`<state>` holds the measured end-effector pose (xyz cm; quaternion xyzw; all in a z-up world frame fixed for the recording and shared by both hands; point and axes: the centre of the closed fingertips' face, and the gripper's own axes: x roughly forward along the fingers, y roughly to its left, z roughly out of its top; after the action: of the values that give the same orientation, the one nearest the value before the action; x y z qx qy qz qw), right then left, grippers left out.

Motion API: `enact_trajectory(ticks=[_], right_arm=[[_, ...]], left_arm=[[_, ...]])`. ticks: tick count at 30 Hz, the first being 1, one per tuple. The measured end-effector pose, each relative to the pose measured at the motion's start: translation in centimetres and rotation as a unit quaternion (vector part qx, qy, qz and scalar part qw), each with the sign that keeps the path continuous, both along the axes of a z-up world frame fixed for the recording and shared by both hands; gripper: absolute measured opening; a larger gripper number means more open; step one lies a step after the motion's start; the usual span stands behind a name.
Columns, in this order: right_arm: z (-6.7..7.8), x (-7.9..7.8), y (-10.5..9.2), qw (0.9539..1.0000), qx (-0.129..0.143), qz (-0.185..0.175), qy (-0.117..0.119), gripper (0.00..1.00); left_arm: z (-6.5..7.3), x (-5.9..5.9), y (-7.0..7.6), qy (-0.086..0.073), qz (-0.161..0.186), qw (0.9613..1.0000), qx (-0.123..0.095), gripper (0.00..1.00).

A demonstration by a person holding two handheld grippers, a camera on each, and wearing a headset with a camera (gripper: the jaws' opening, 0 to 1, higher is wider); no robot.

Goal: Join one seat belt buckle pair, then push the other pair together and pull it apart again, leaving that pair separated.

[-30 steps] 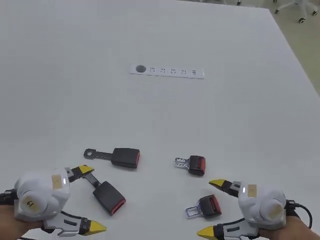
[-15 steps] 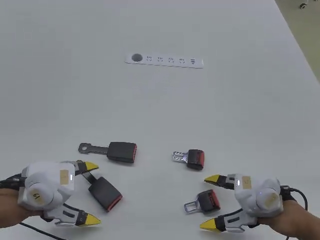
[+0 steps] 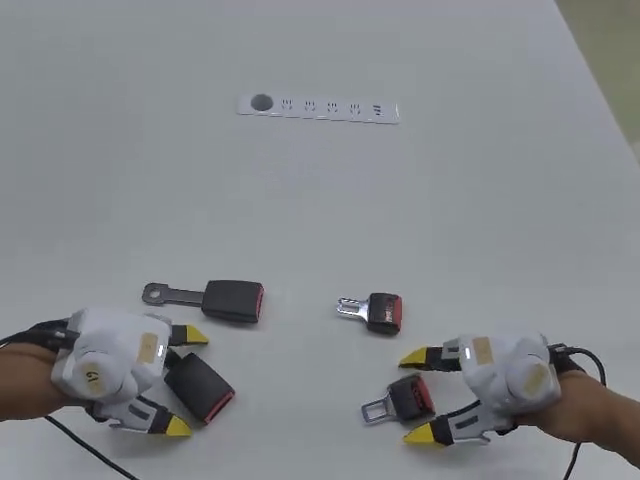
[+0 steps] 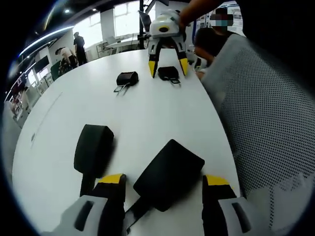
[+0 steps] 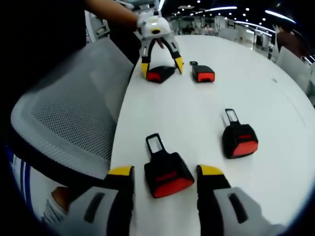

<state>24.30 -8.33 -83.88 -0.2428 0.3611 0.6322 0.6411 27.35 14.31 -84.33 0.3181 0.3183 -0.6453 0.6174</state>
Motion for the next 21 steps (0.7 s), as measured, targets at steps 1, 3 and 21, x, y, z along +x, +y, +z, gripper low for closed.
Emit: enact_trajectory(ticks=[1, 3, 21], right_arm=[[-0.03, 0.07, 0.0, 1.0, -0.001, 0.006, -0.004, 0.51], [-0.06, 0.09, 0.03, 0.9999, -0.002, 0.014, -0.006, 0.49], [-0.12, 0.26, -0.66, 0.9989, -0.016, 0.039, -0.022, 0.37]], left_arm=[[-0.02, 0.04, 0.03, -0.002, -0.005, 1.0, 0.001, 0.64], [0.0, 0.13, -0.03, -0.001, -0.011, 0.9999, 0.004, 0.63], [0.1, 0.07, 0.46, -0.001, -0.024, 0.9996, 0.016, 0.43]])
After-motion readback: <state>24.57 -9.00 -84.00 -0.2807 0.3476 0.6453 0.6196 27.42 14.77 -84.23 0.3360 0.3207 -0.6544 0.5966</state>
